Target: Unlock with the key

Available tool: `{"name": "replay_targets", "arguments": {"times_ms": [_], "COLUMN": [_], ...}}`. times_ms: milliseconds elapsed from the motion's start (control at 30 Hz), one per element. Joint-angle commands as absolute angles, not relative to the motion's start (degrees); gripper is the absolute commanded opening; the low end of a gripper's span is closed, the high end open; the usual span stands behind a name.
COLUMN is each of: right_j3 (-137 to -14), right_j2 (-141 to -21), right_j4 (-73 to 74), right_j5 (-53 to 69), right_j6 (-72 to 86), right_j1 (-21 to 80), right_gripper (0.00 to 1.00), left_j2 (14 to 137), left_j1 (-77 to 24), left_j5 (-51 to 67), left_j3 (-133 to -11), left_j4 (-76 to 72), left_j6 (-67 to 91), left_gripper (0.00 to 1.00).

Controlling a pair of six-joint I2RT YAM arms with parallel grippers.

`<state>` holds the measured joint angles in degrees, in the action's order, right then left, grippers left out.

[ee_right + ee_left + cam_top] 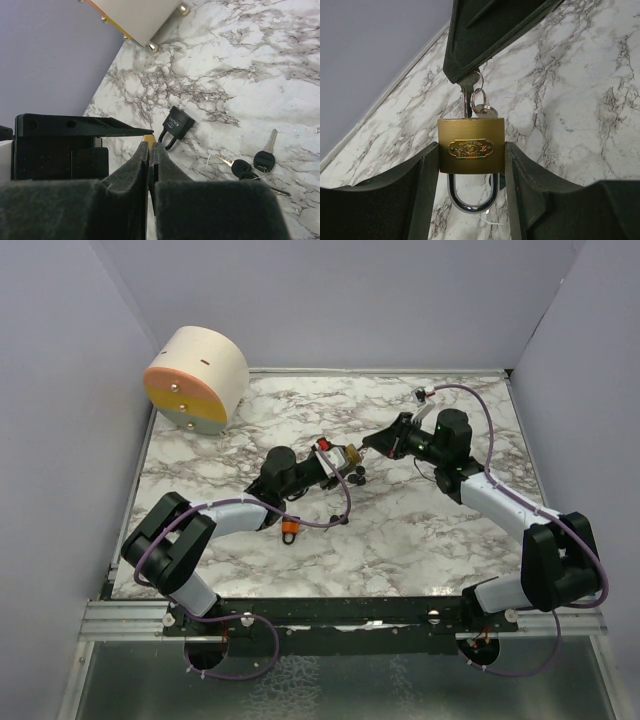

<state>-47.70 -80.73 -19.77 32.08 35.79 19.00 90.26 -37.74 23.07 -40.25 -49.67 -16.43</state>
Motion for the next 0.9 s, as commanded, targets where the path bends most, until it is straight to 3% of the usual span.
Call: {"name": "replay_targets", "arguments": {"times_ms": [0, 867], "right_j3": [-47.3, -49.0], "right_j2": [-81.5, -86.1], "right_j4": [-21.7, -21.4], "right_j5": [33.6, 41.1], "right_j6": [36.1, 37.1], "right_j1": [18.7, 18.7], "right_gripper": [0.01, 0.01], "left_j2": [87.7, 90.0], "left_j1": [-38.4, -39.9], "left_j5": [24.7, 23.7], "left_j3": [-42.3, -49.8], "left_j4": [-54.9, -56.3], "left_j6": [-17.6, -19.7], "left_gripper": [0.00, 0.00]}}
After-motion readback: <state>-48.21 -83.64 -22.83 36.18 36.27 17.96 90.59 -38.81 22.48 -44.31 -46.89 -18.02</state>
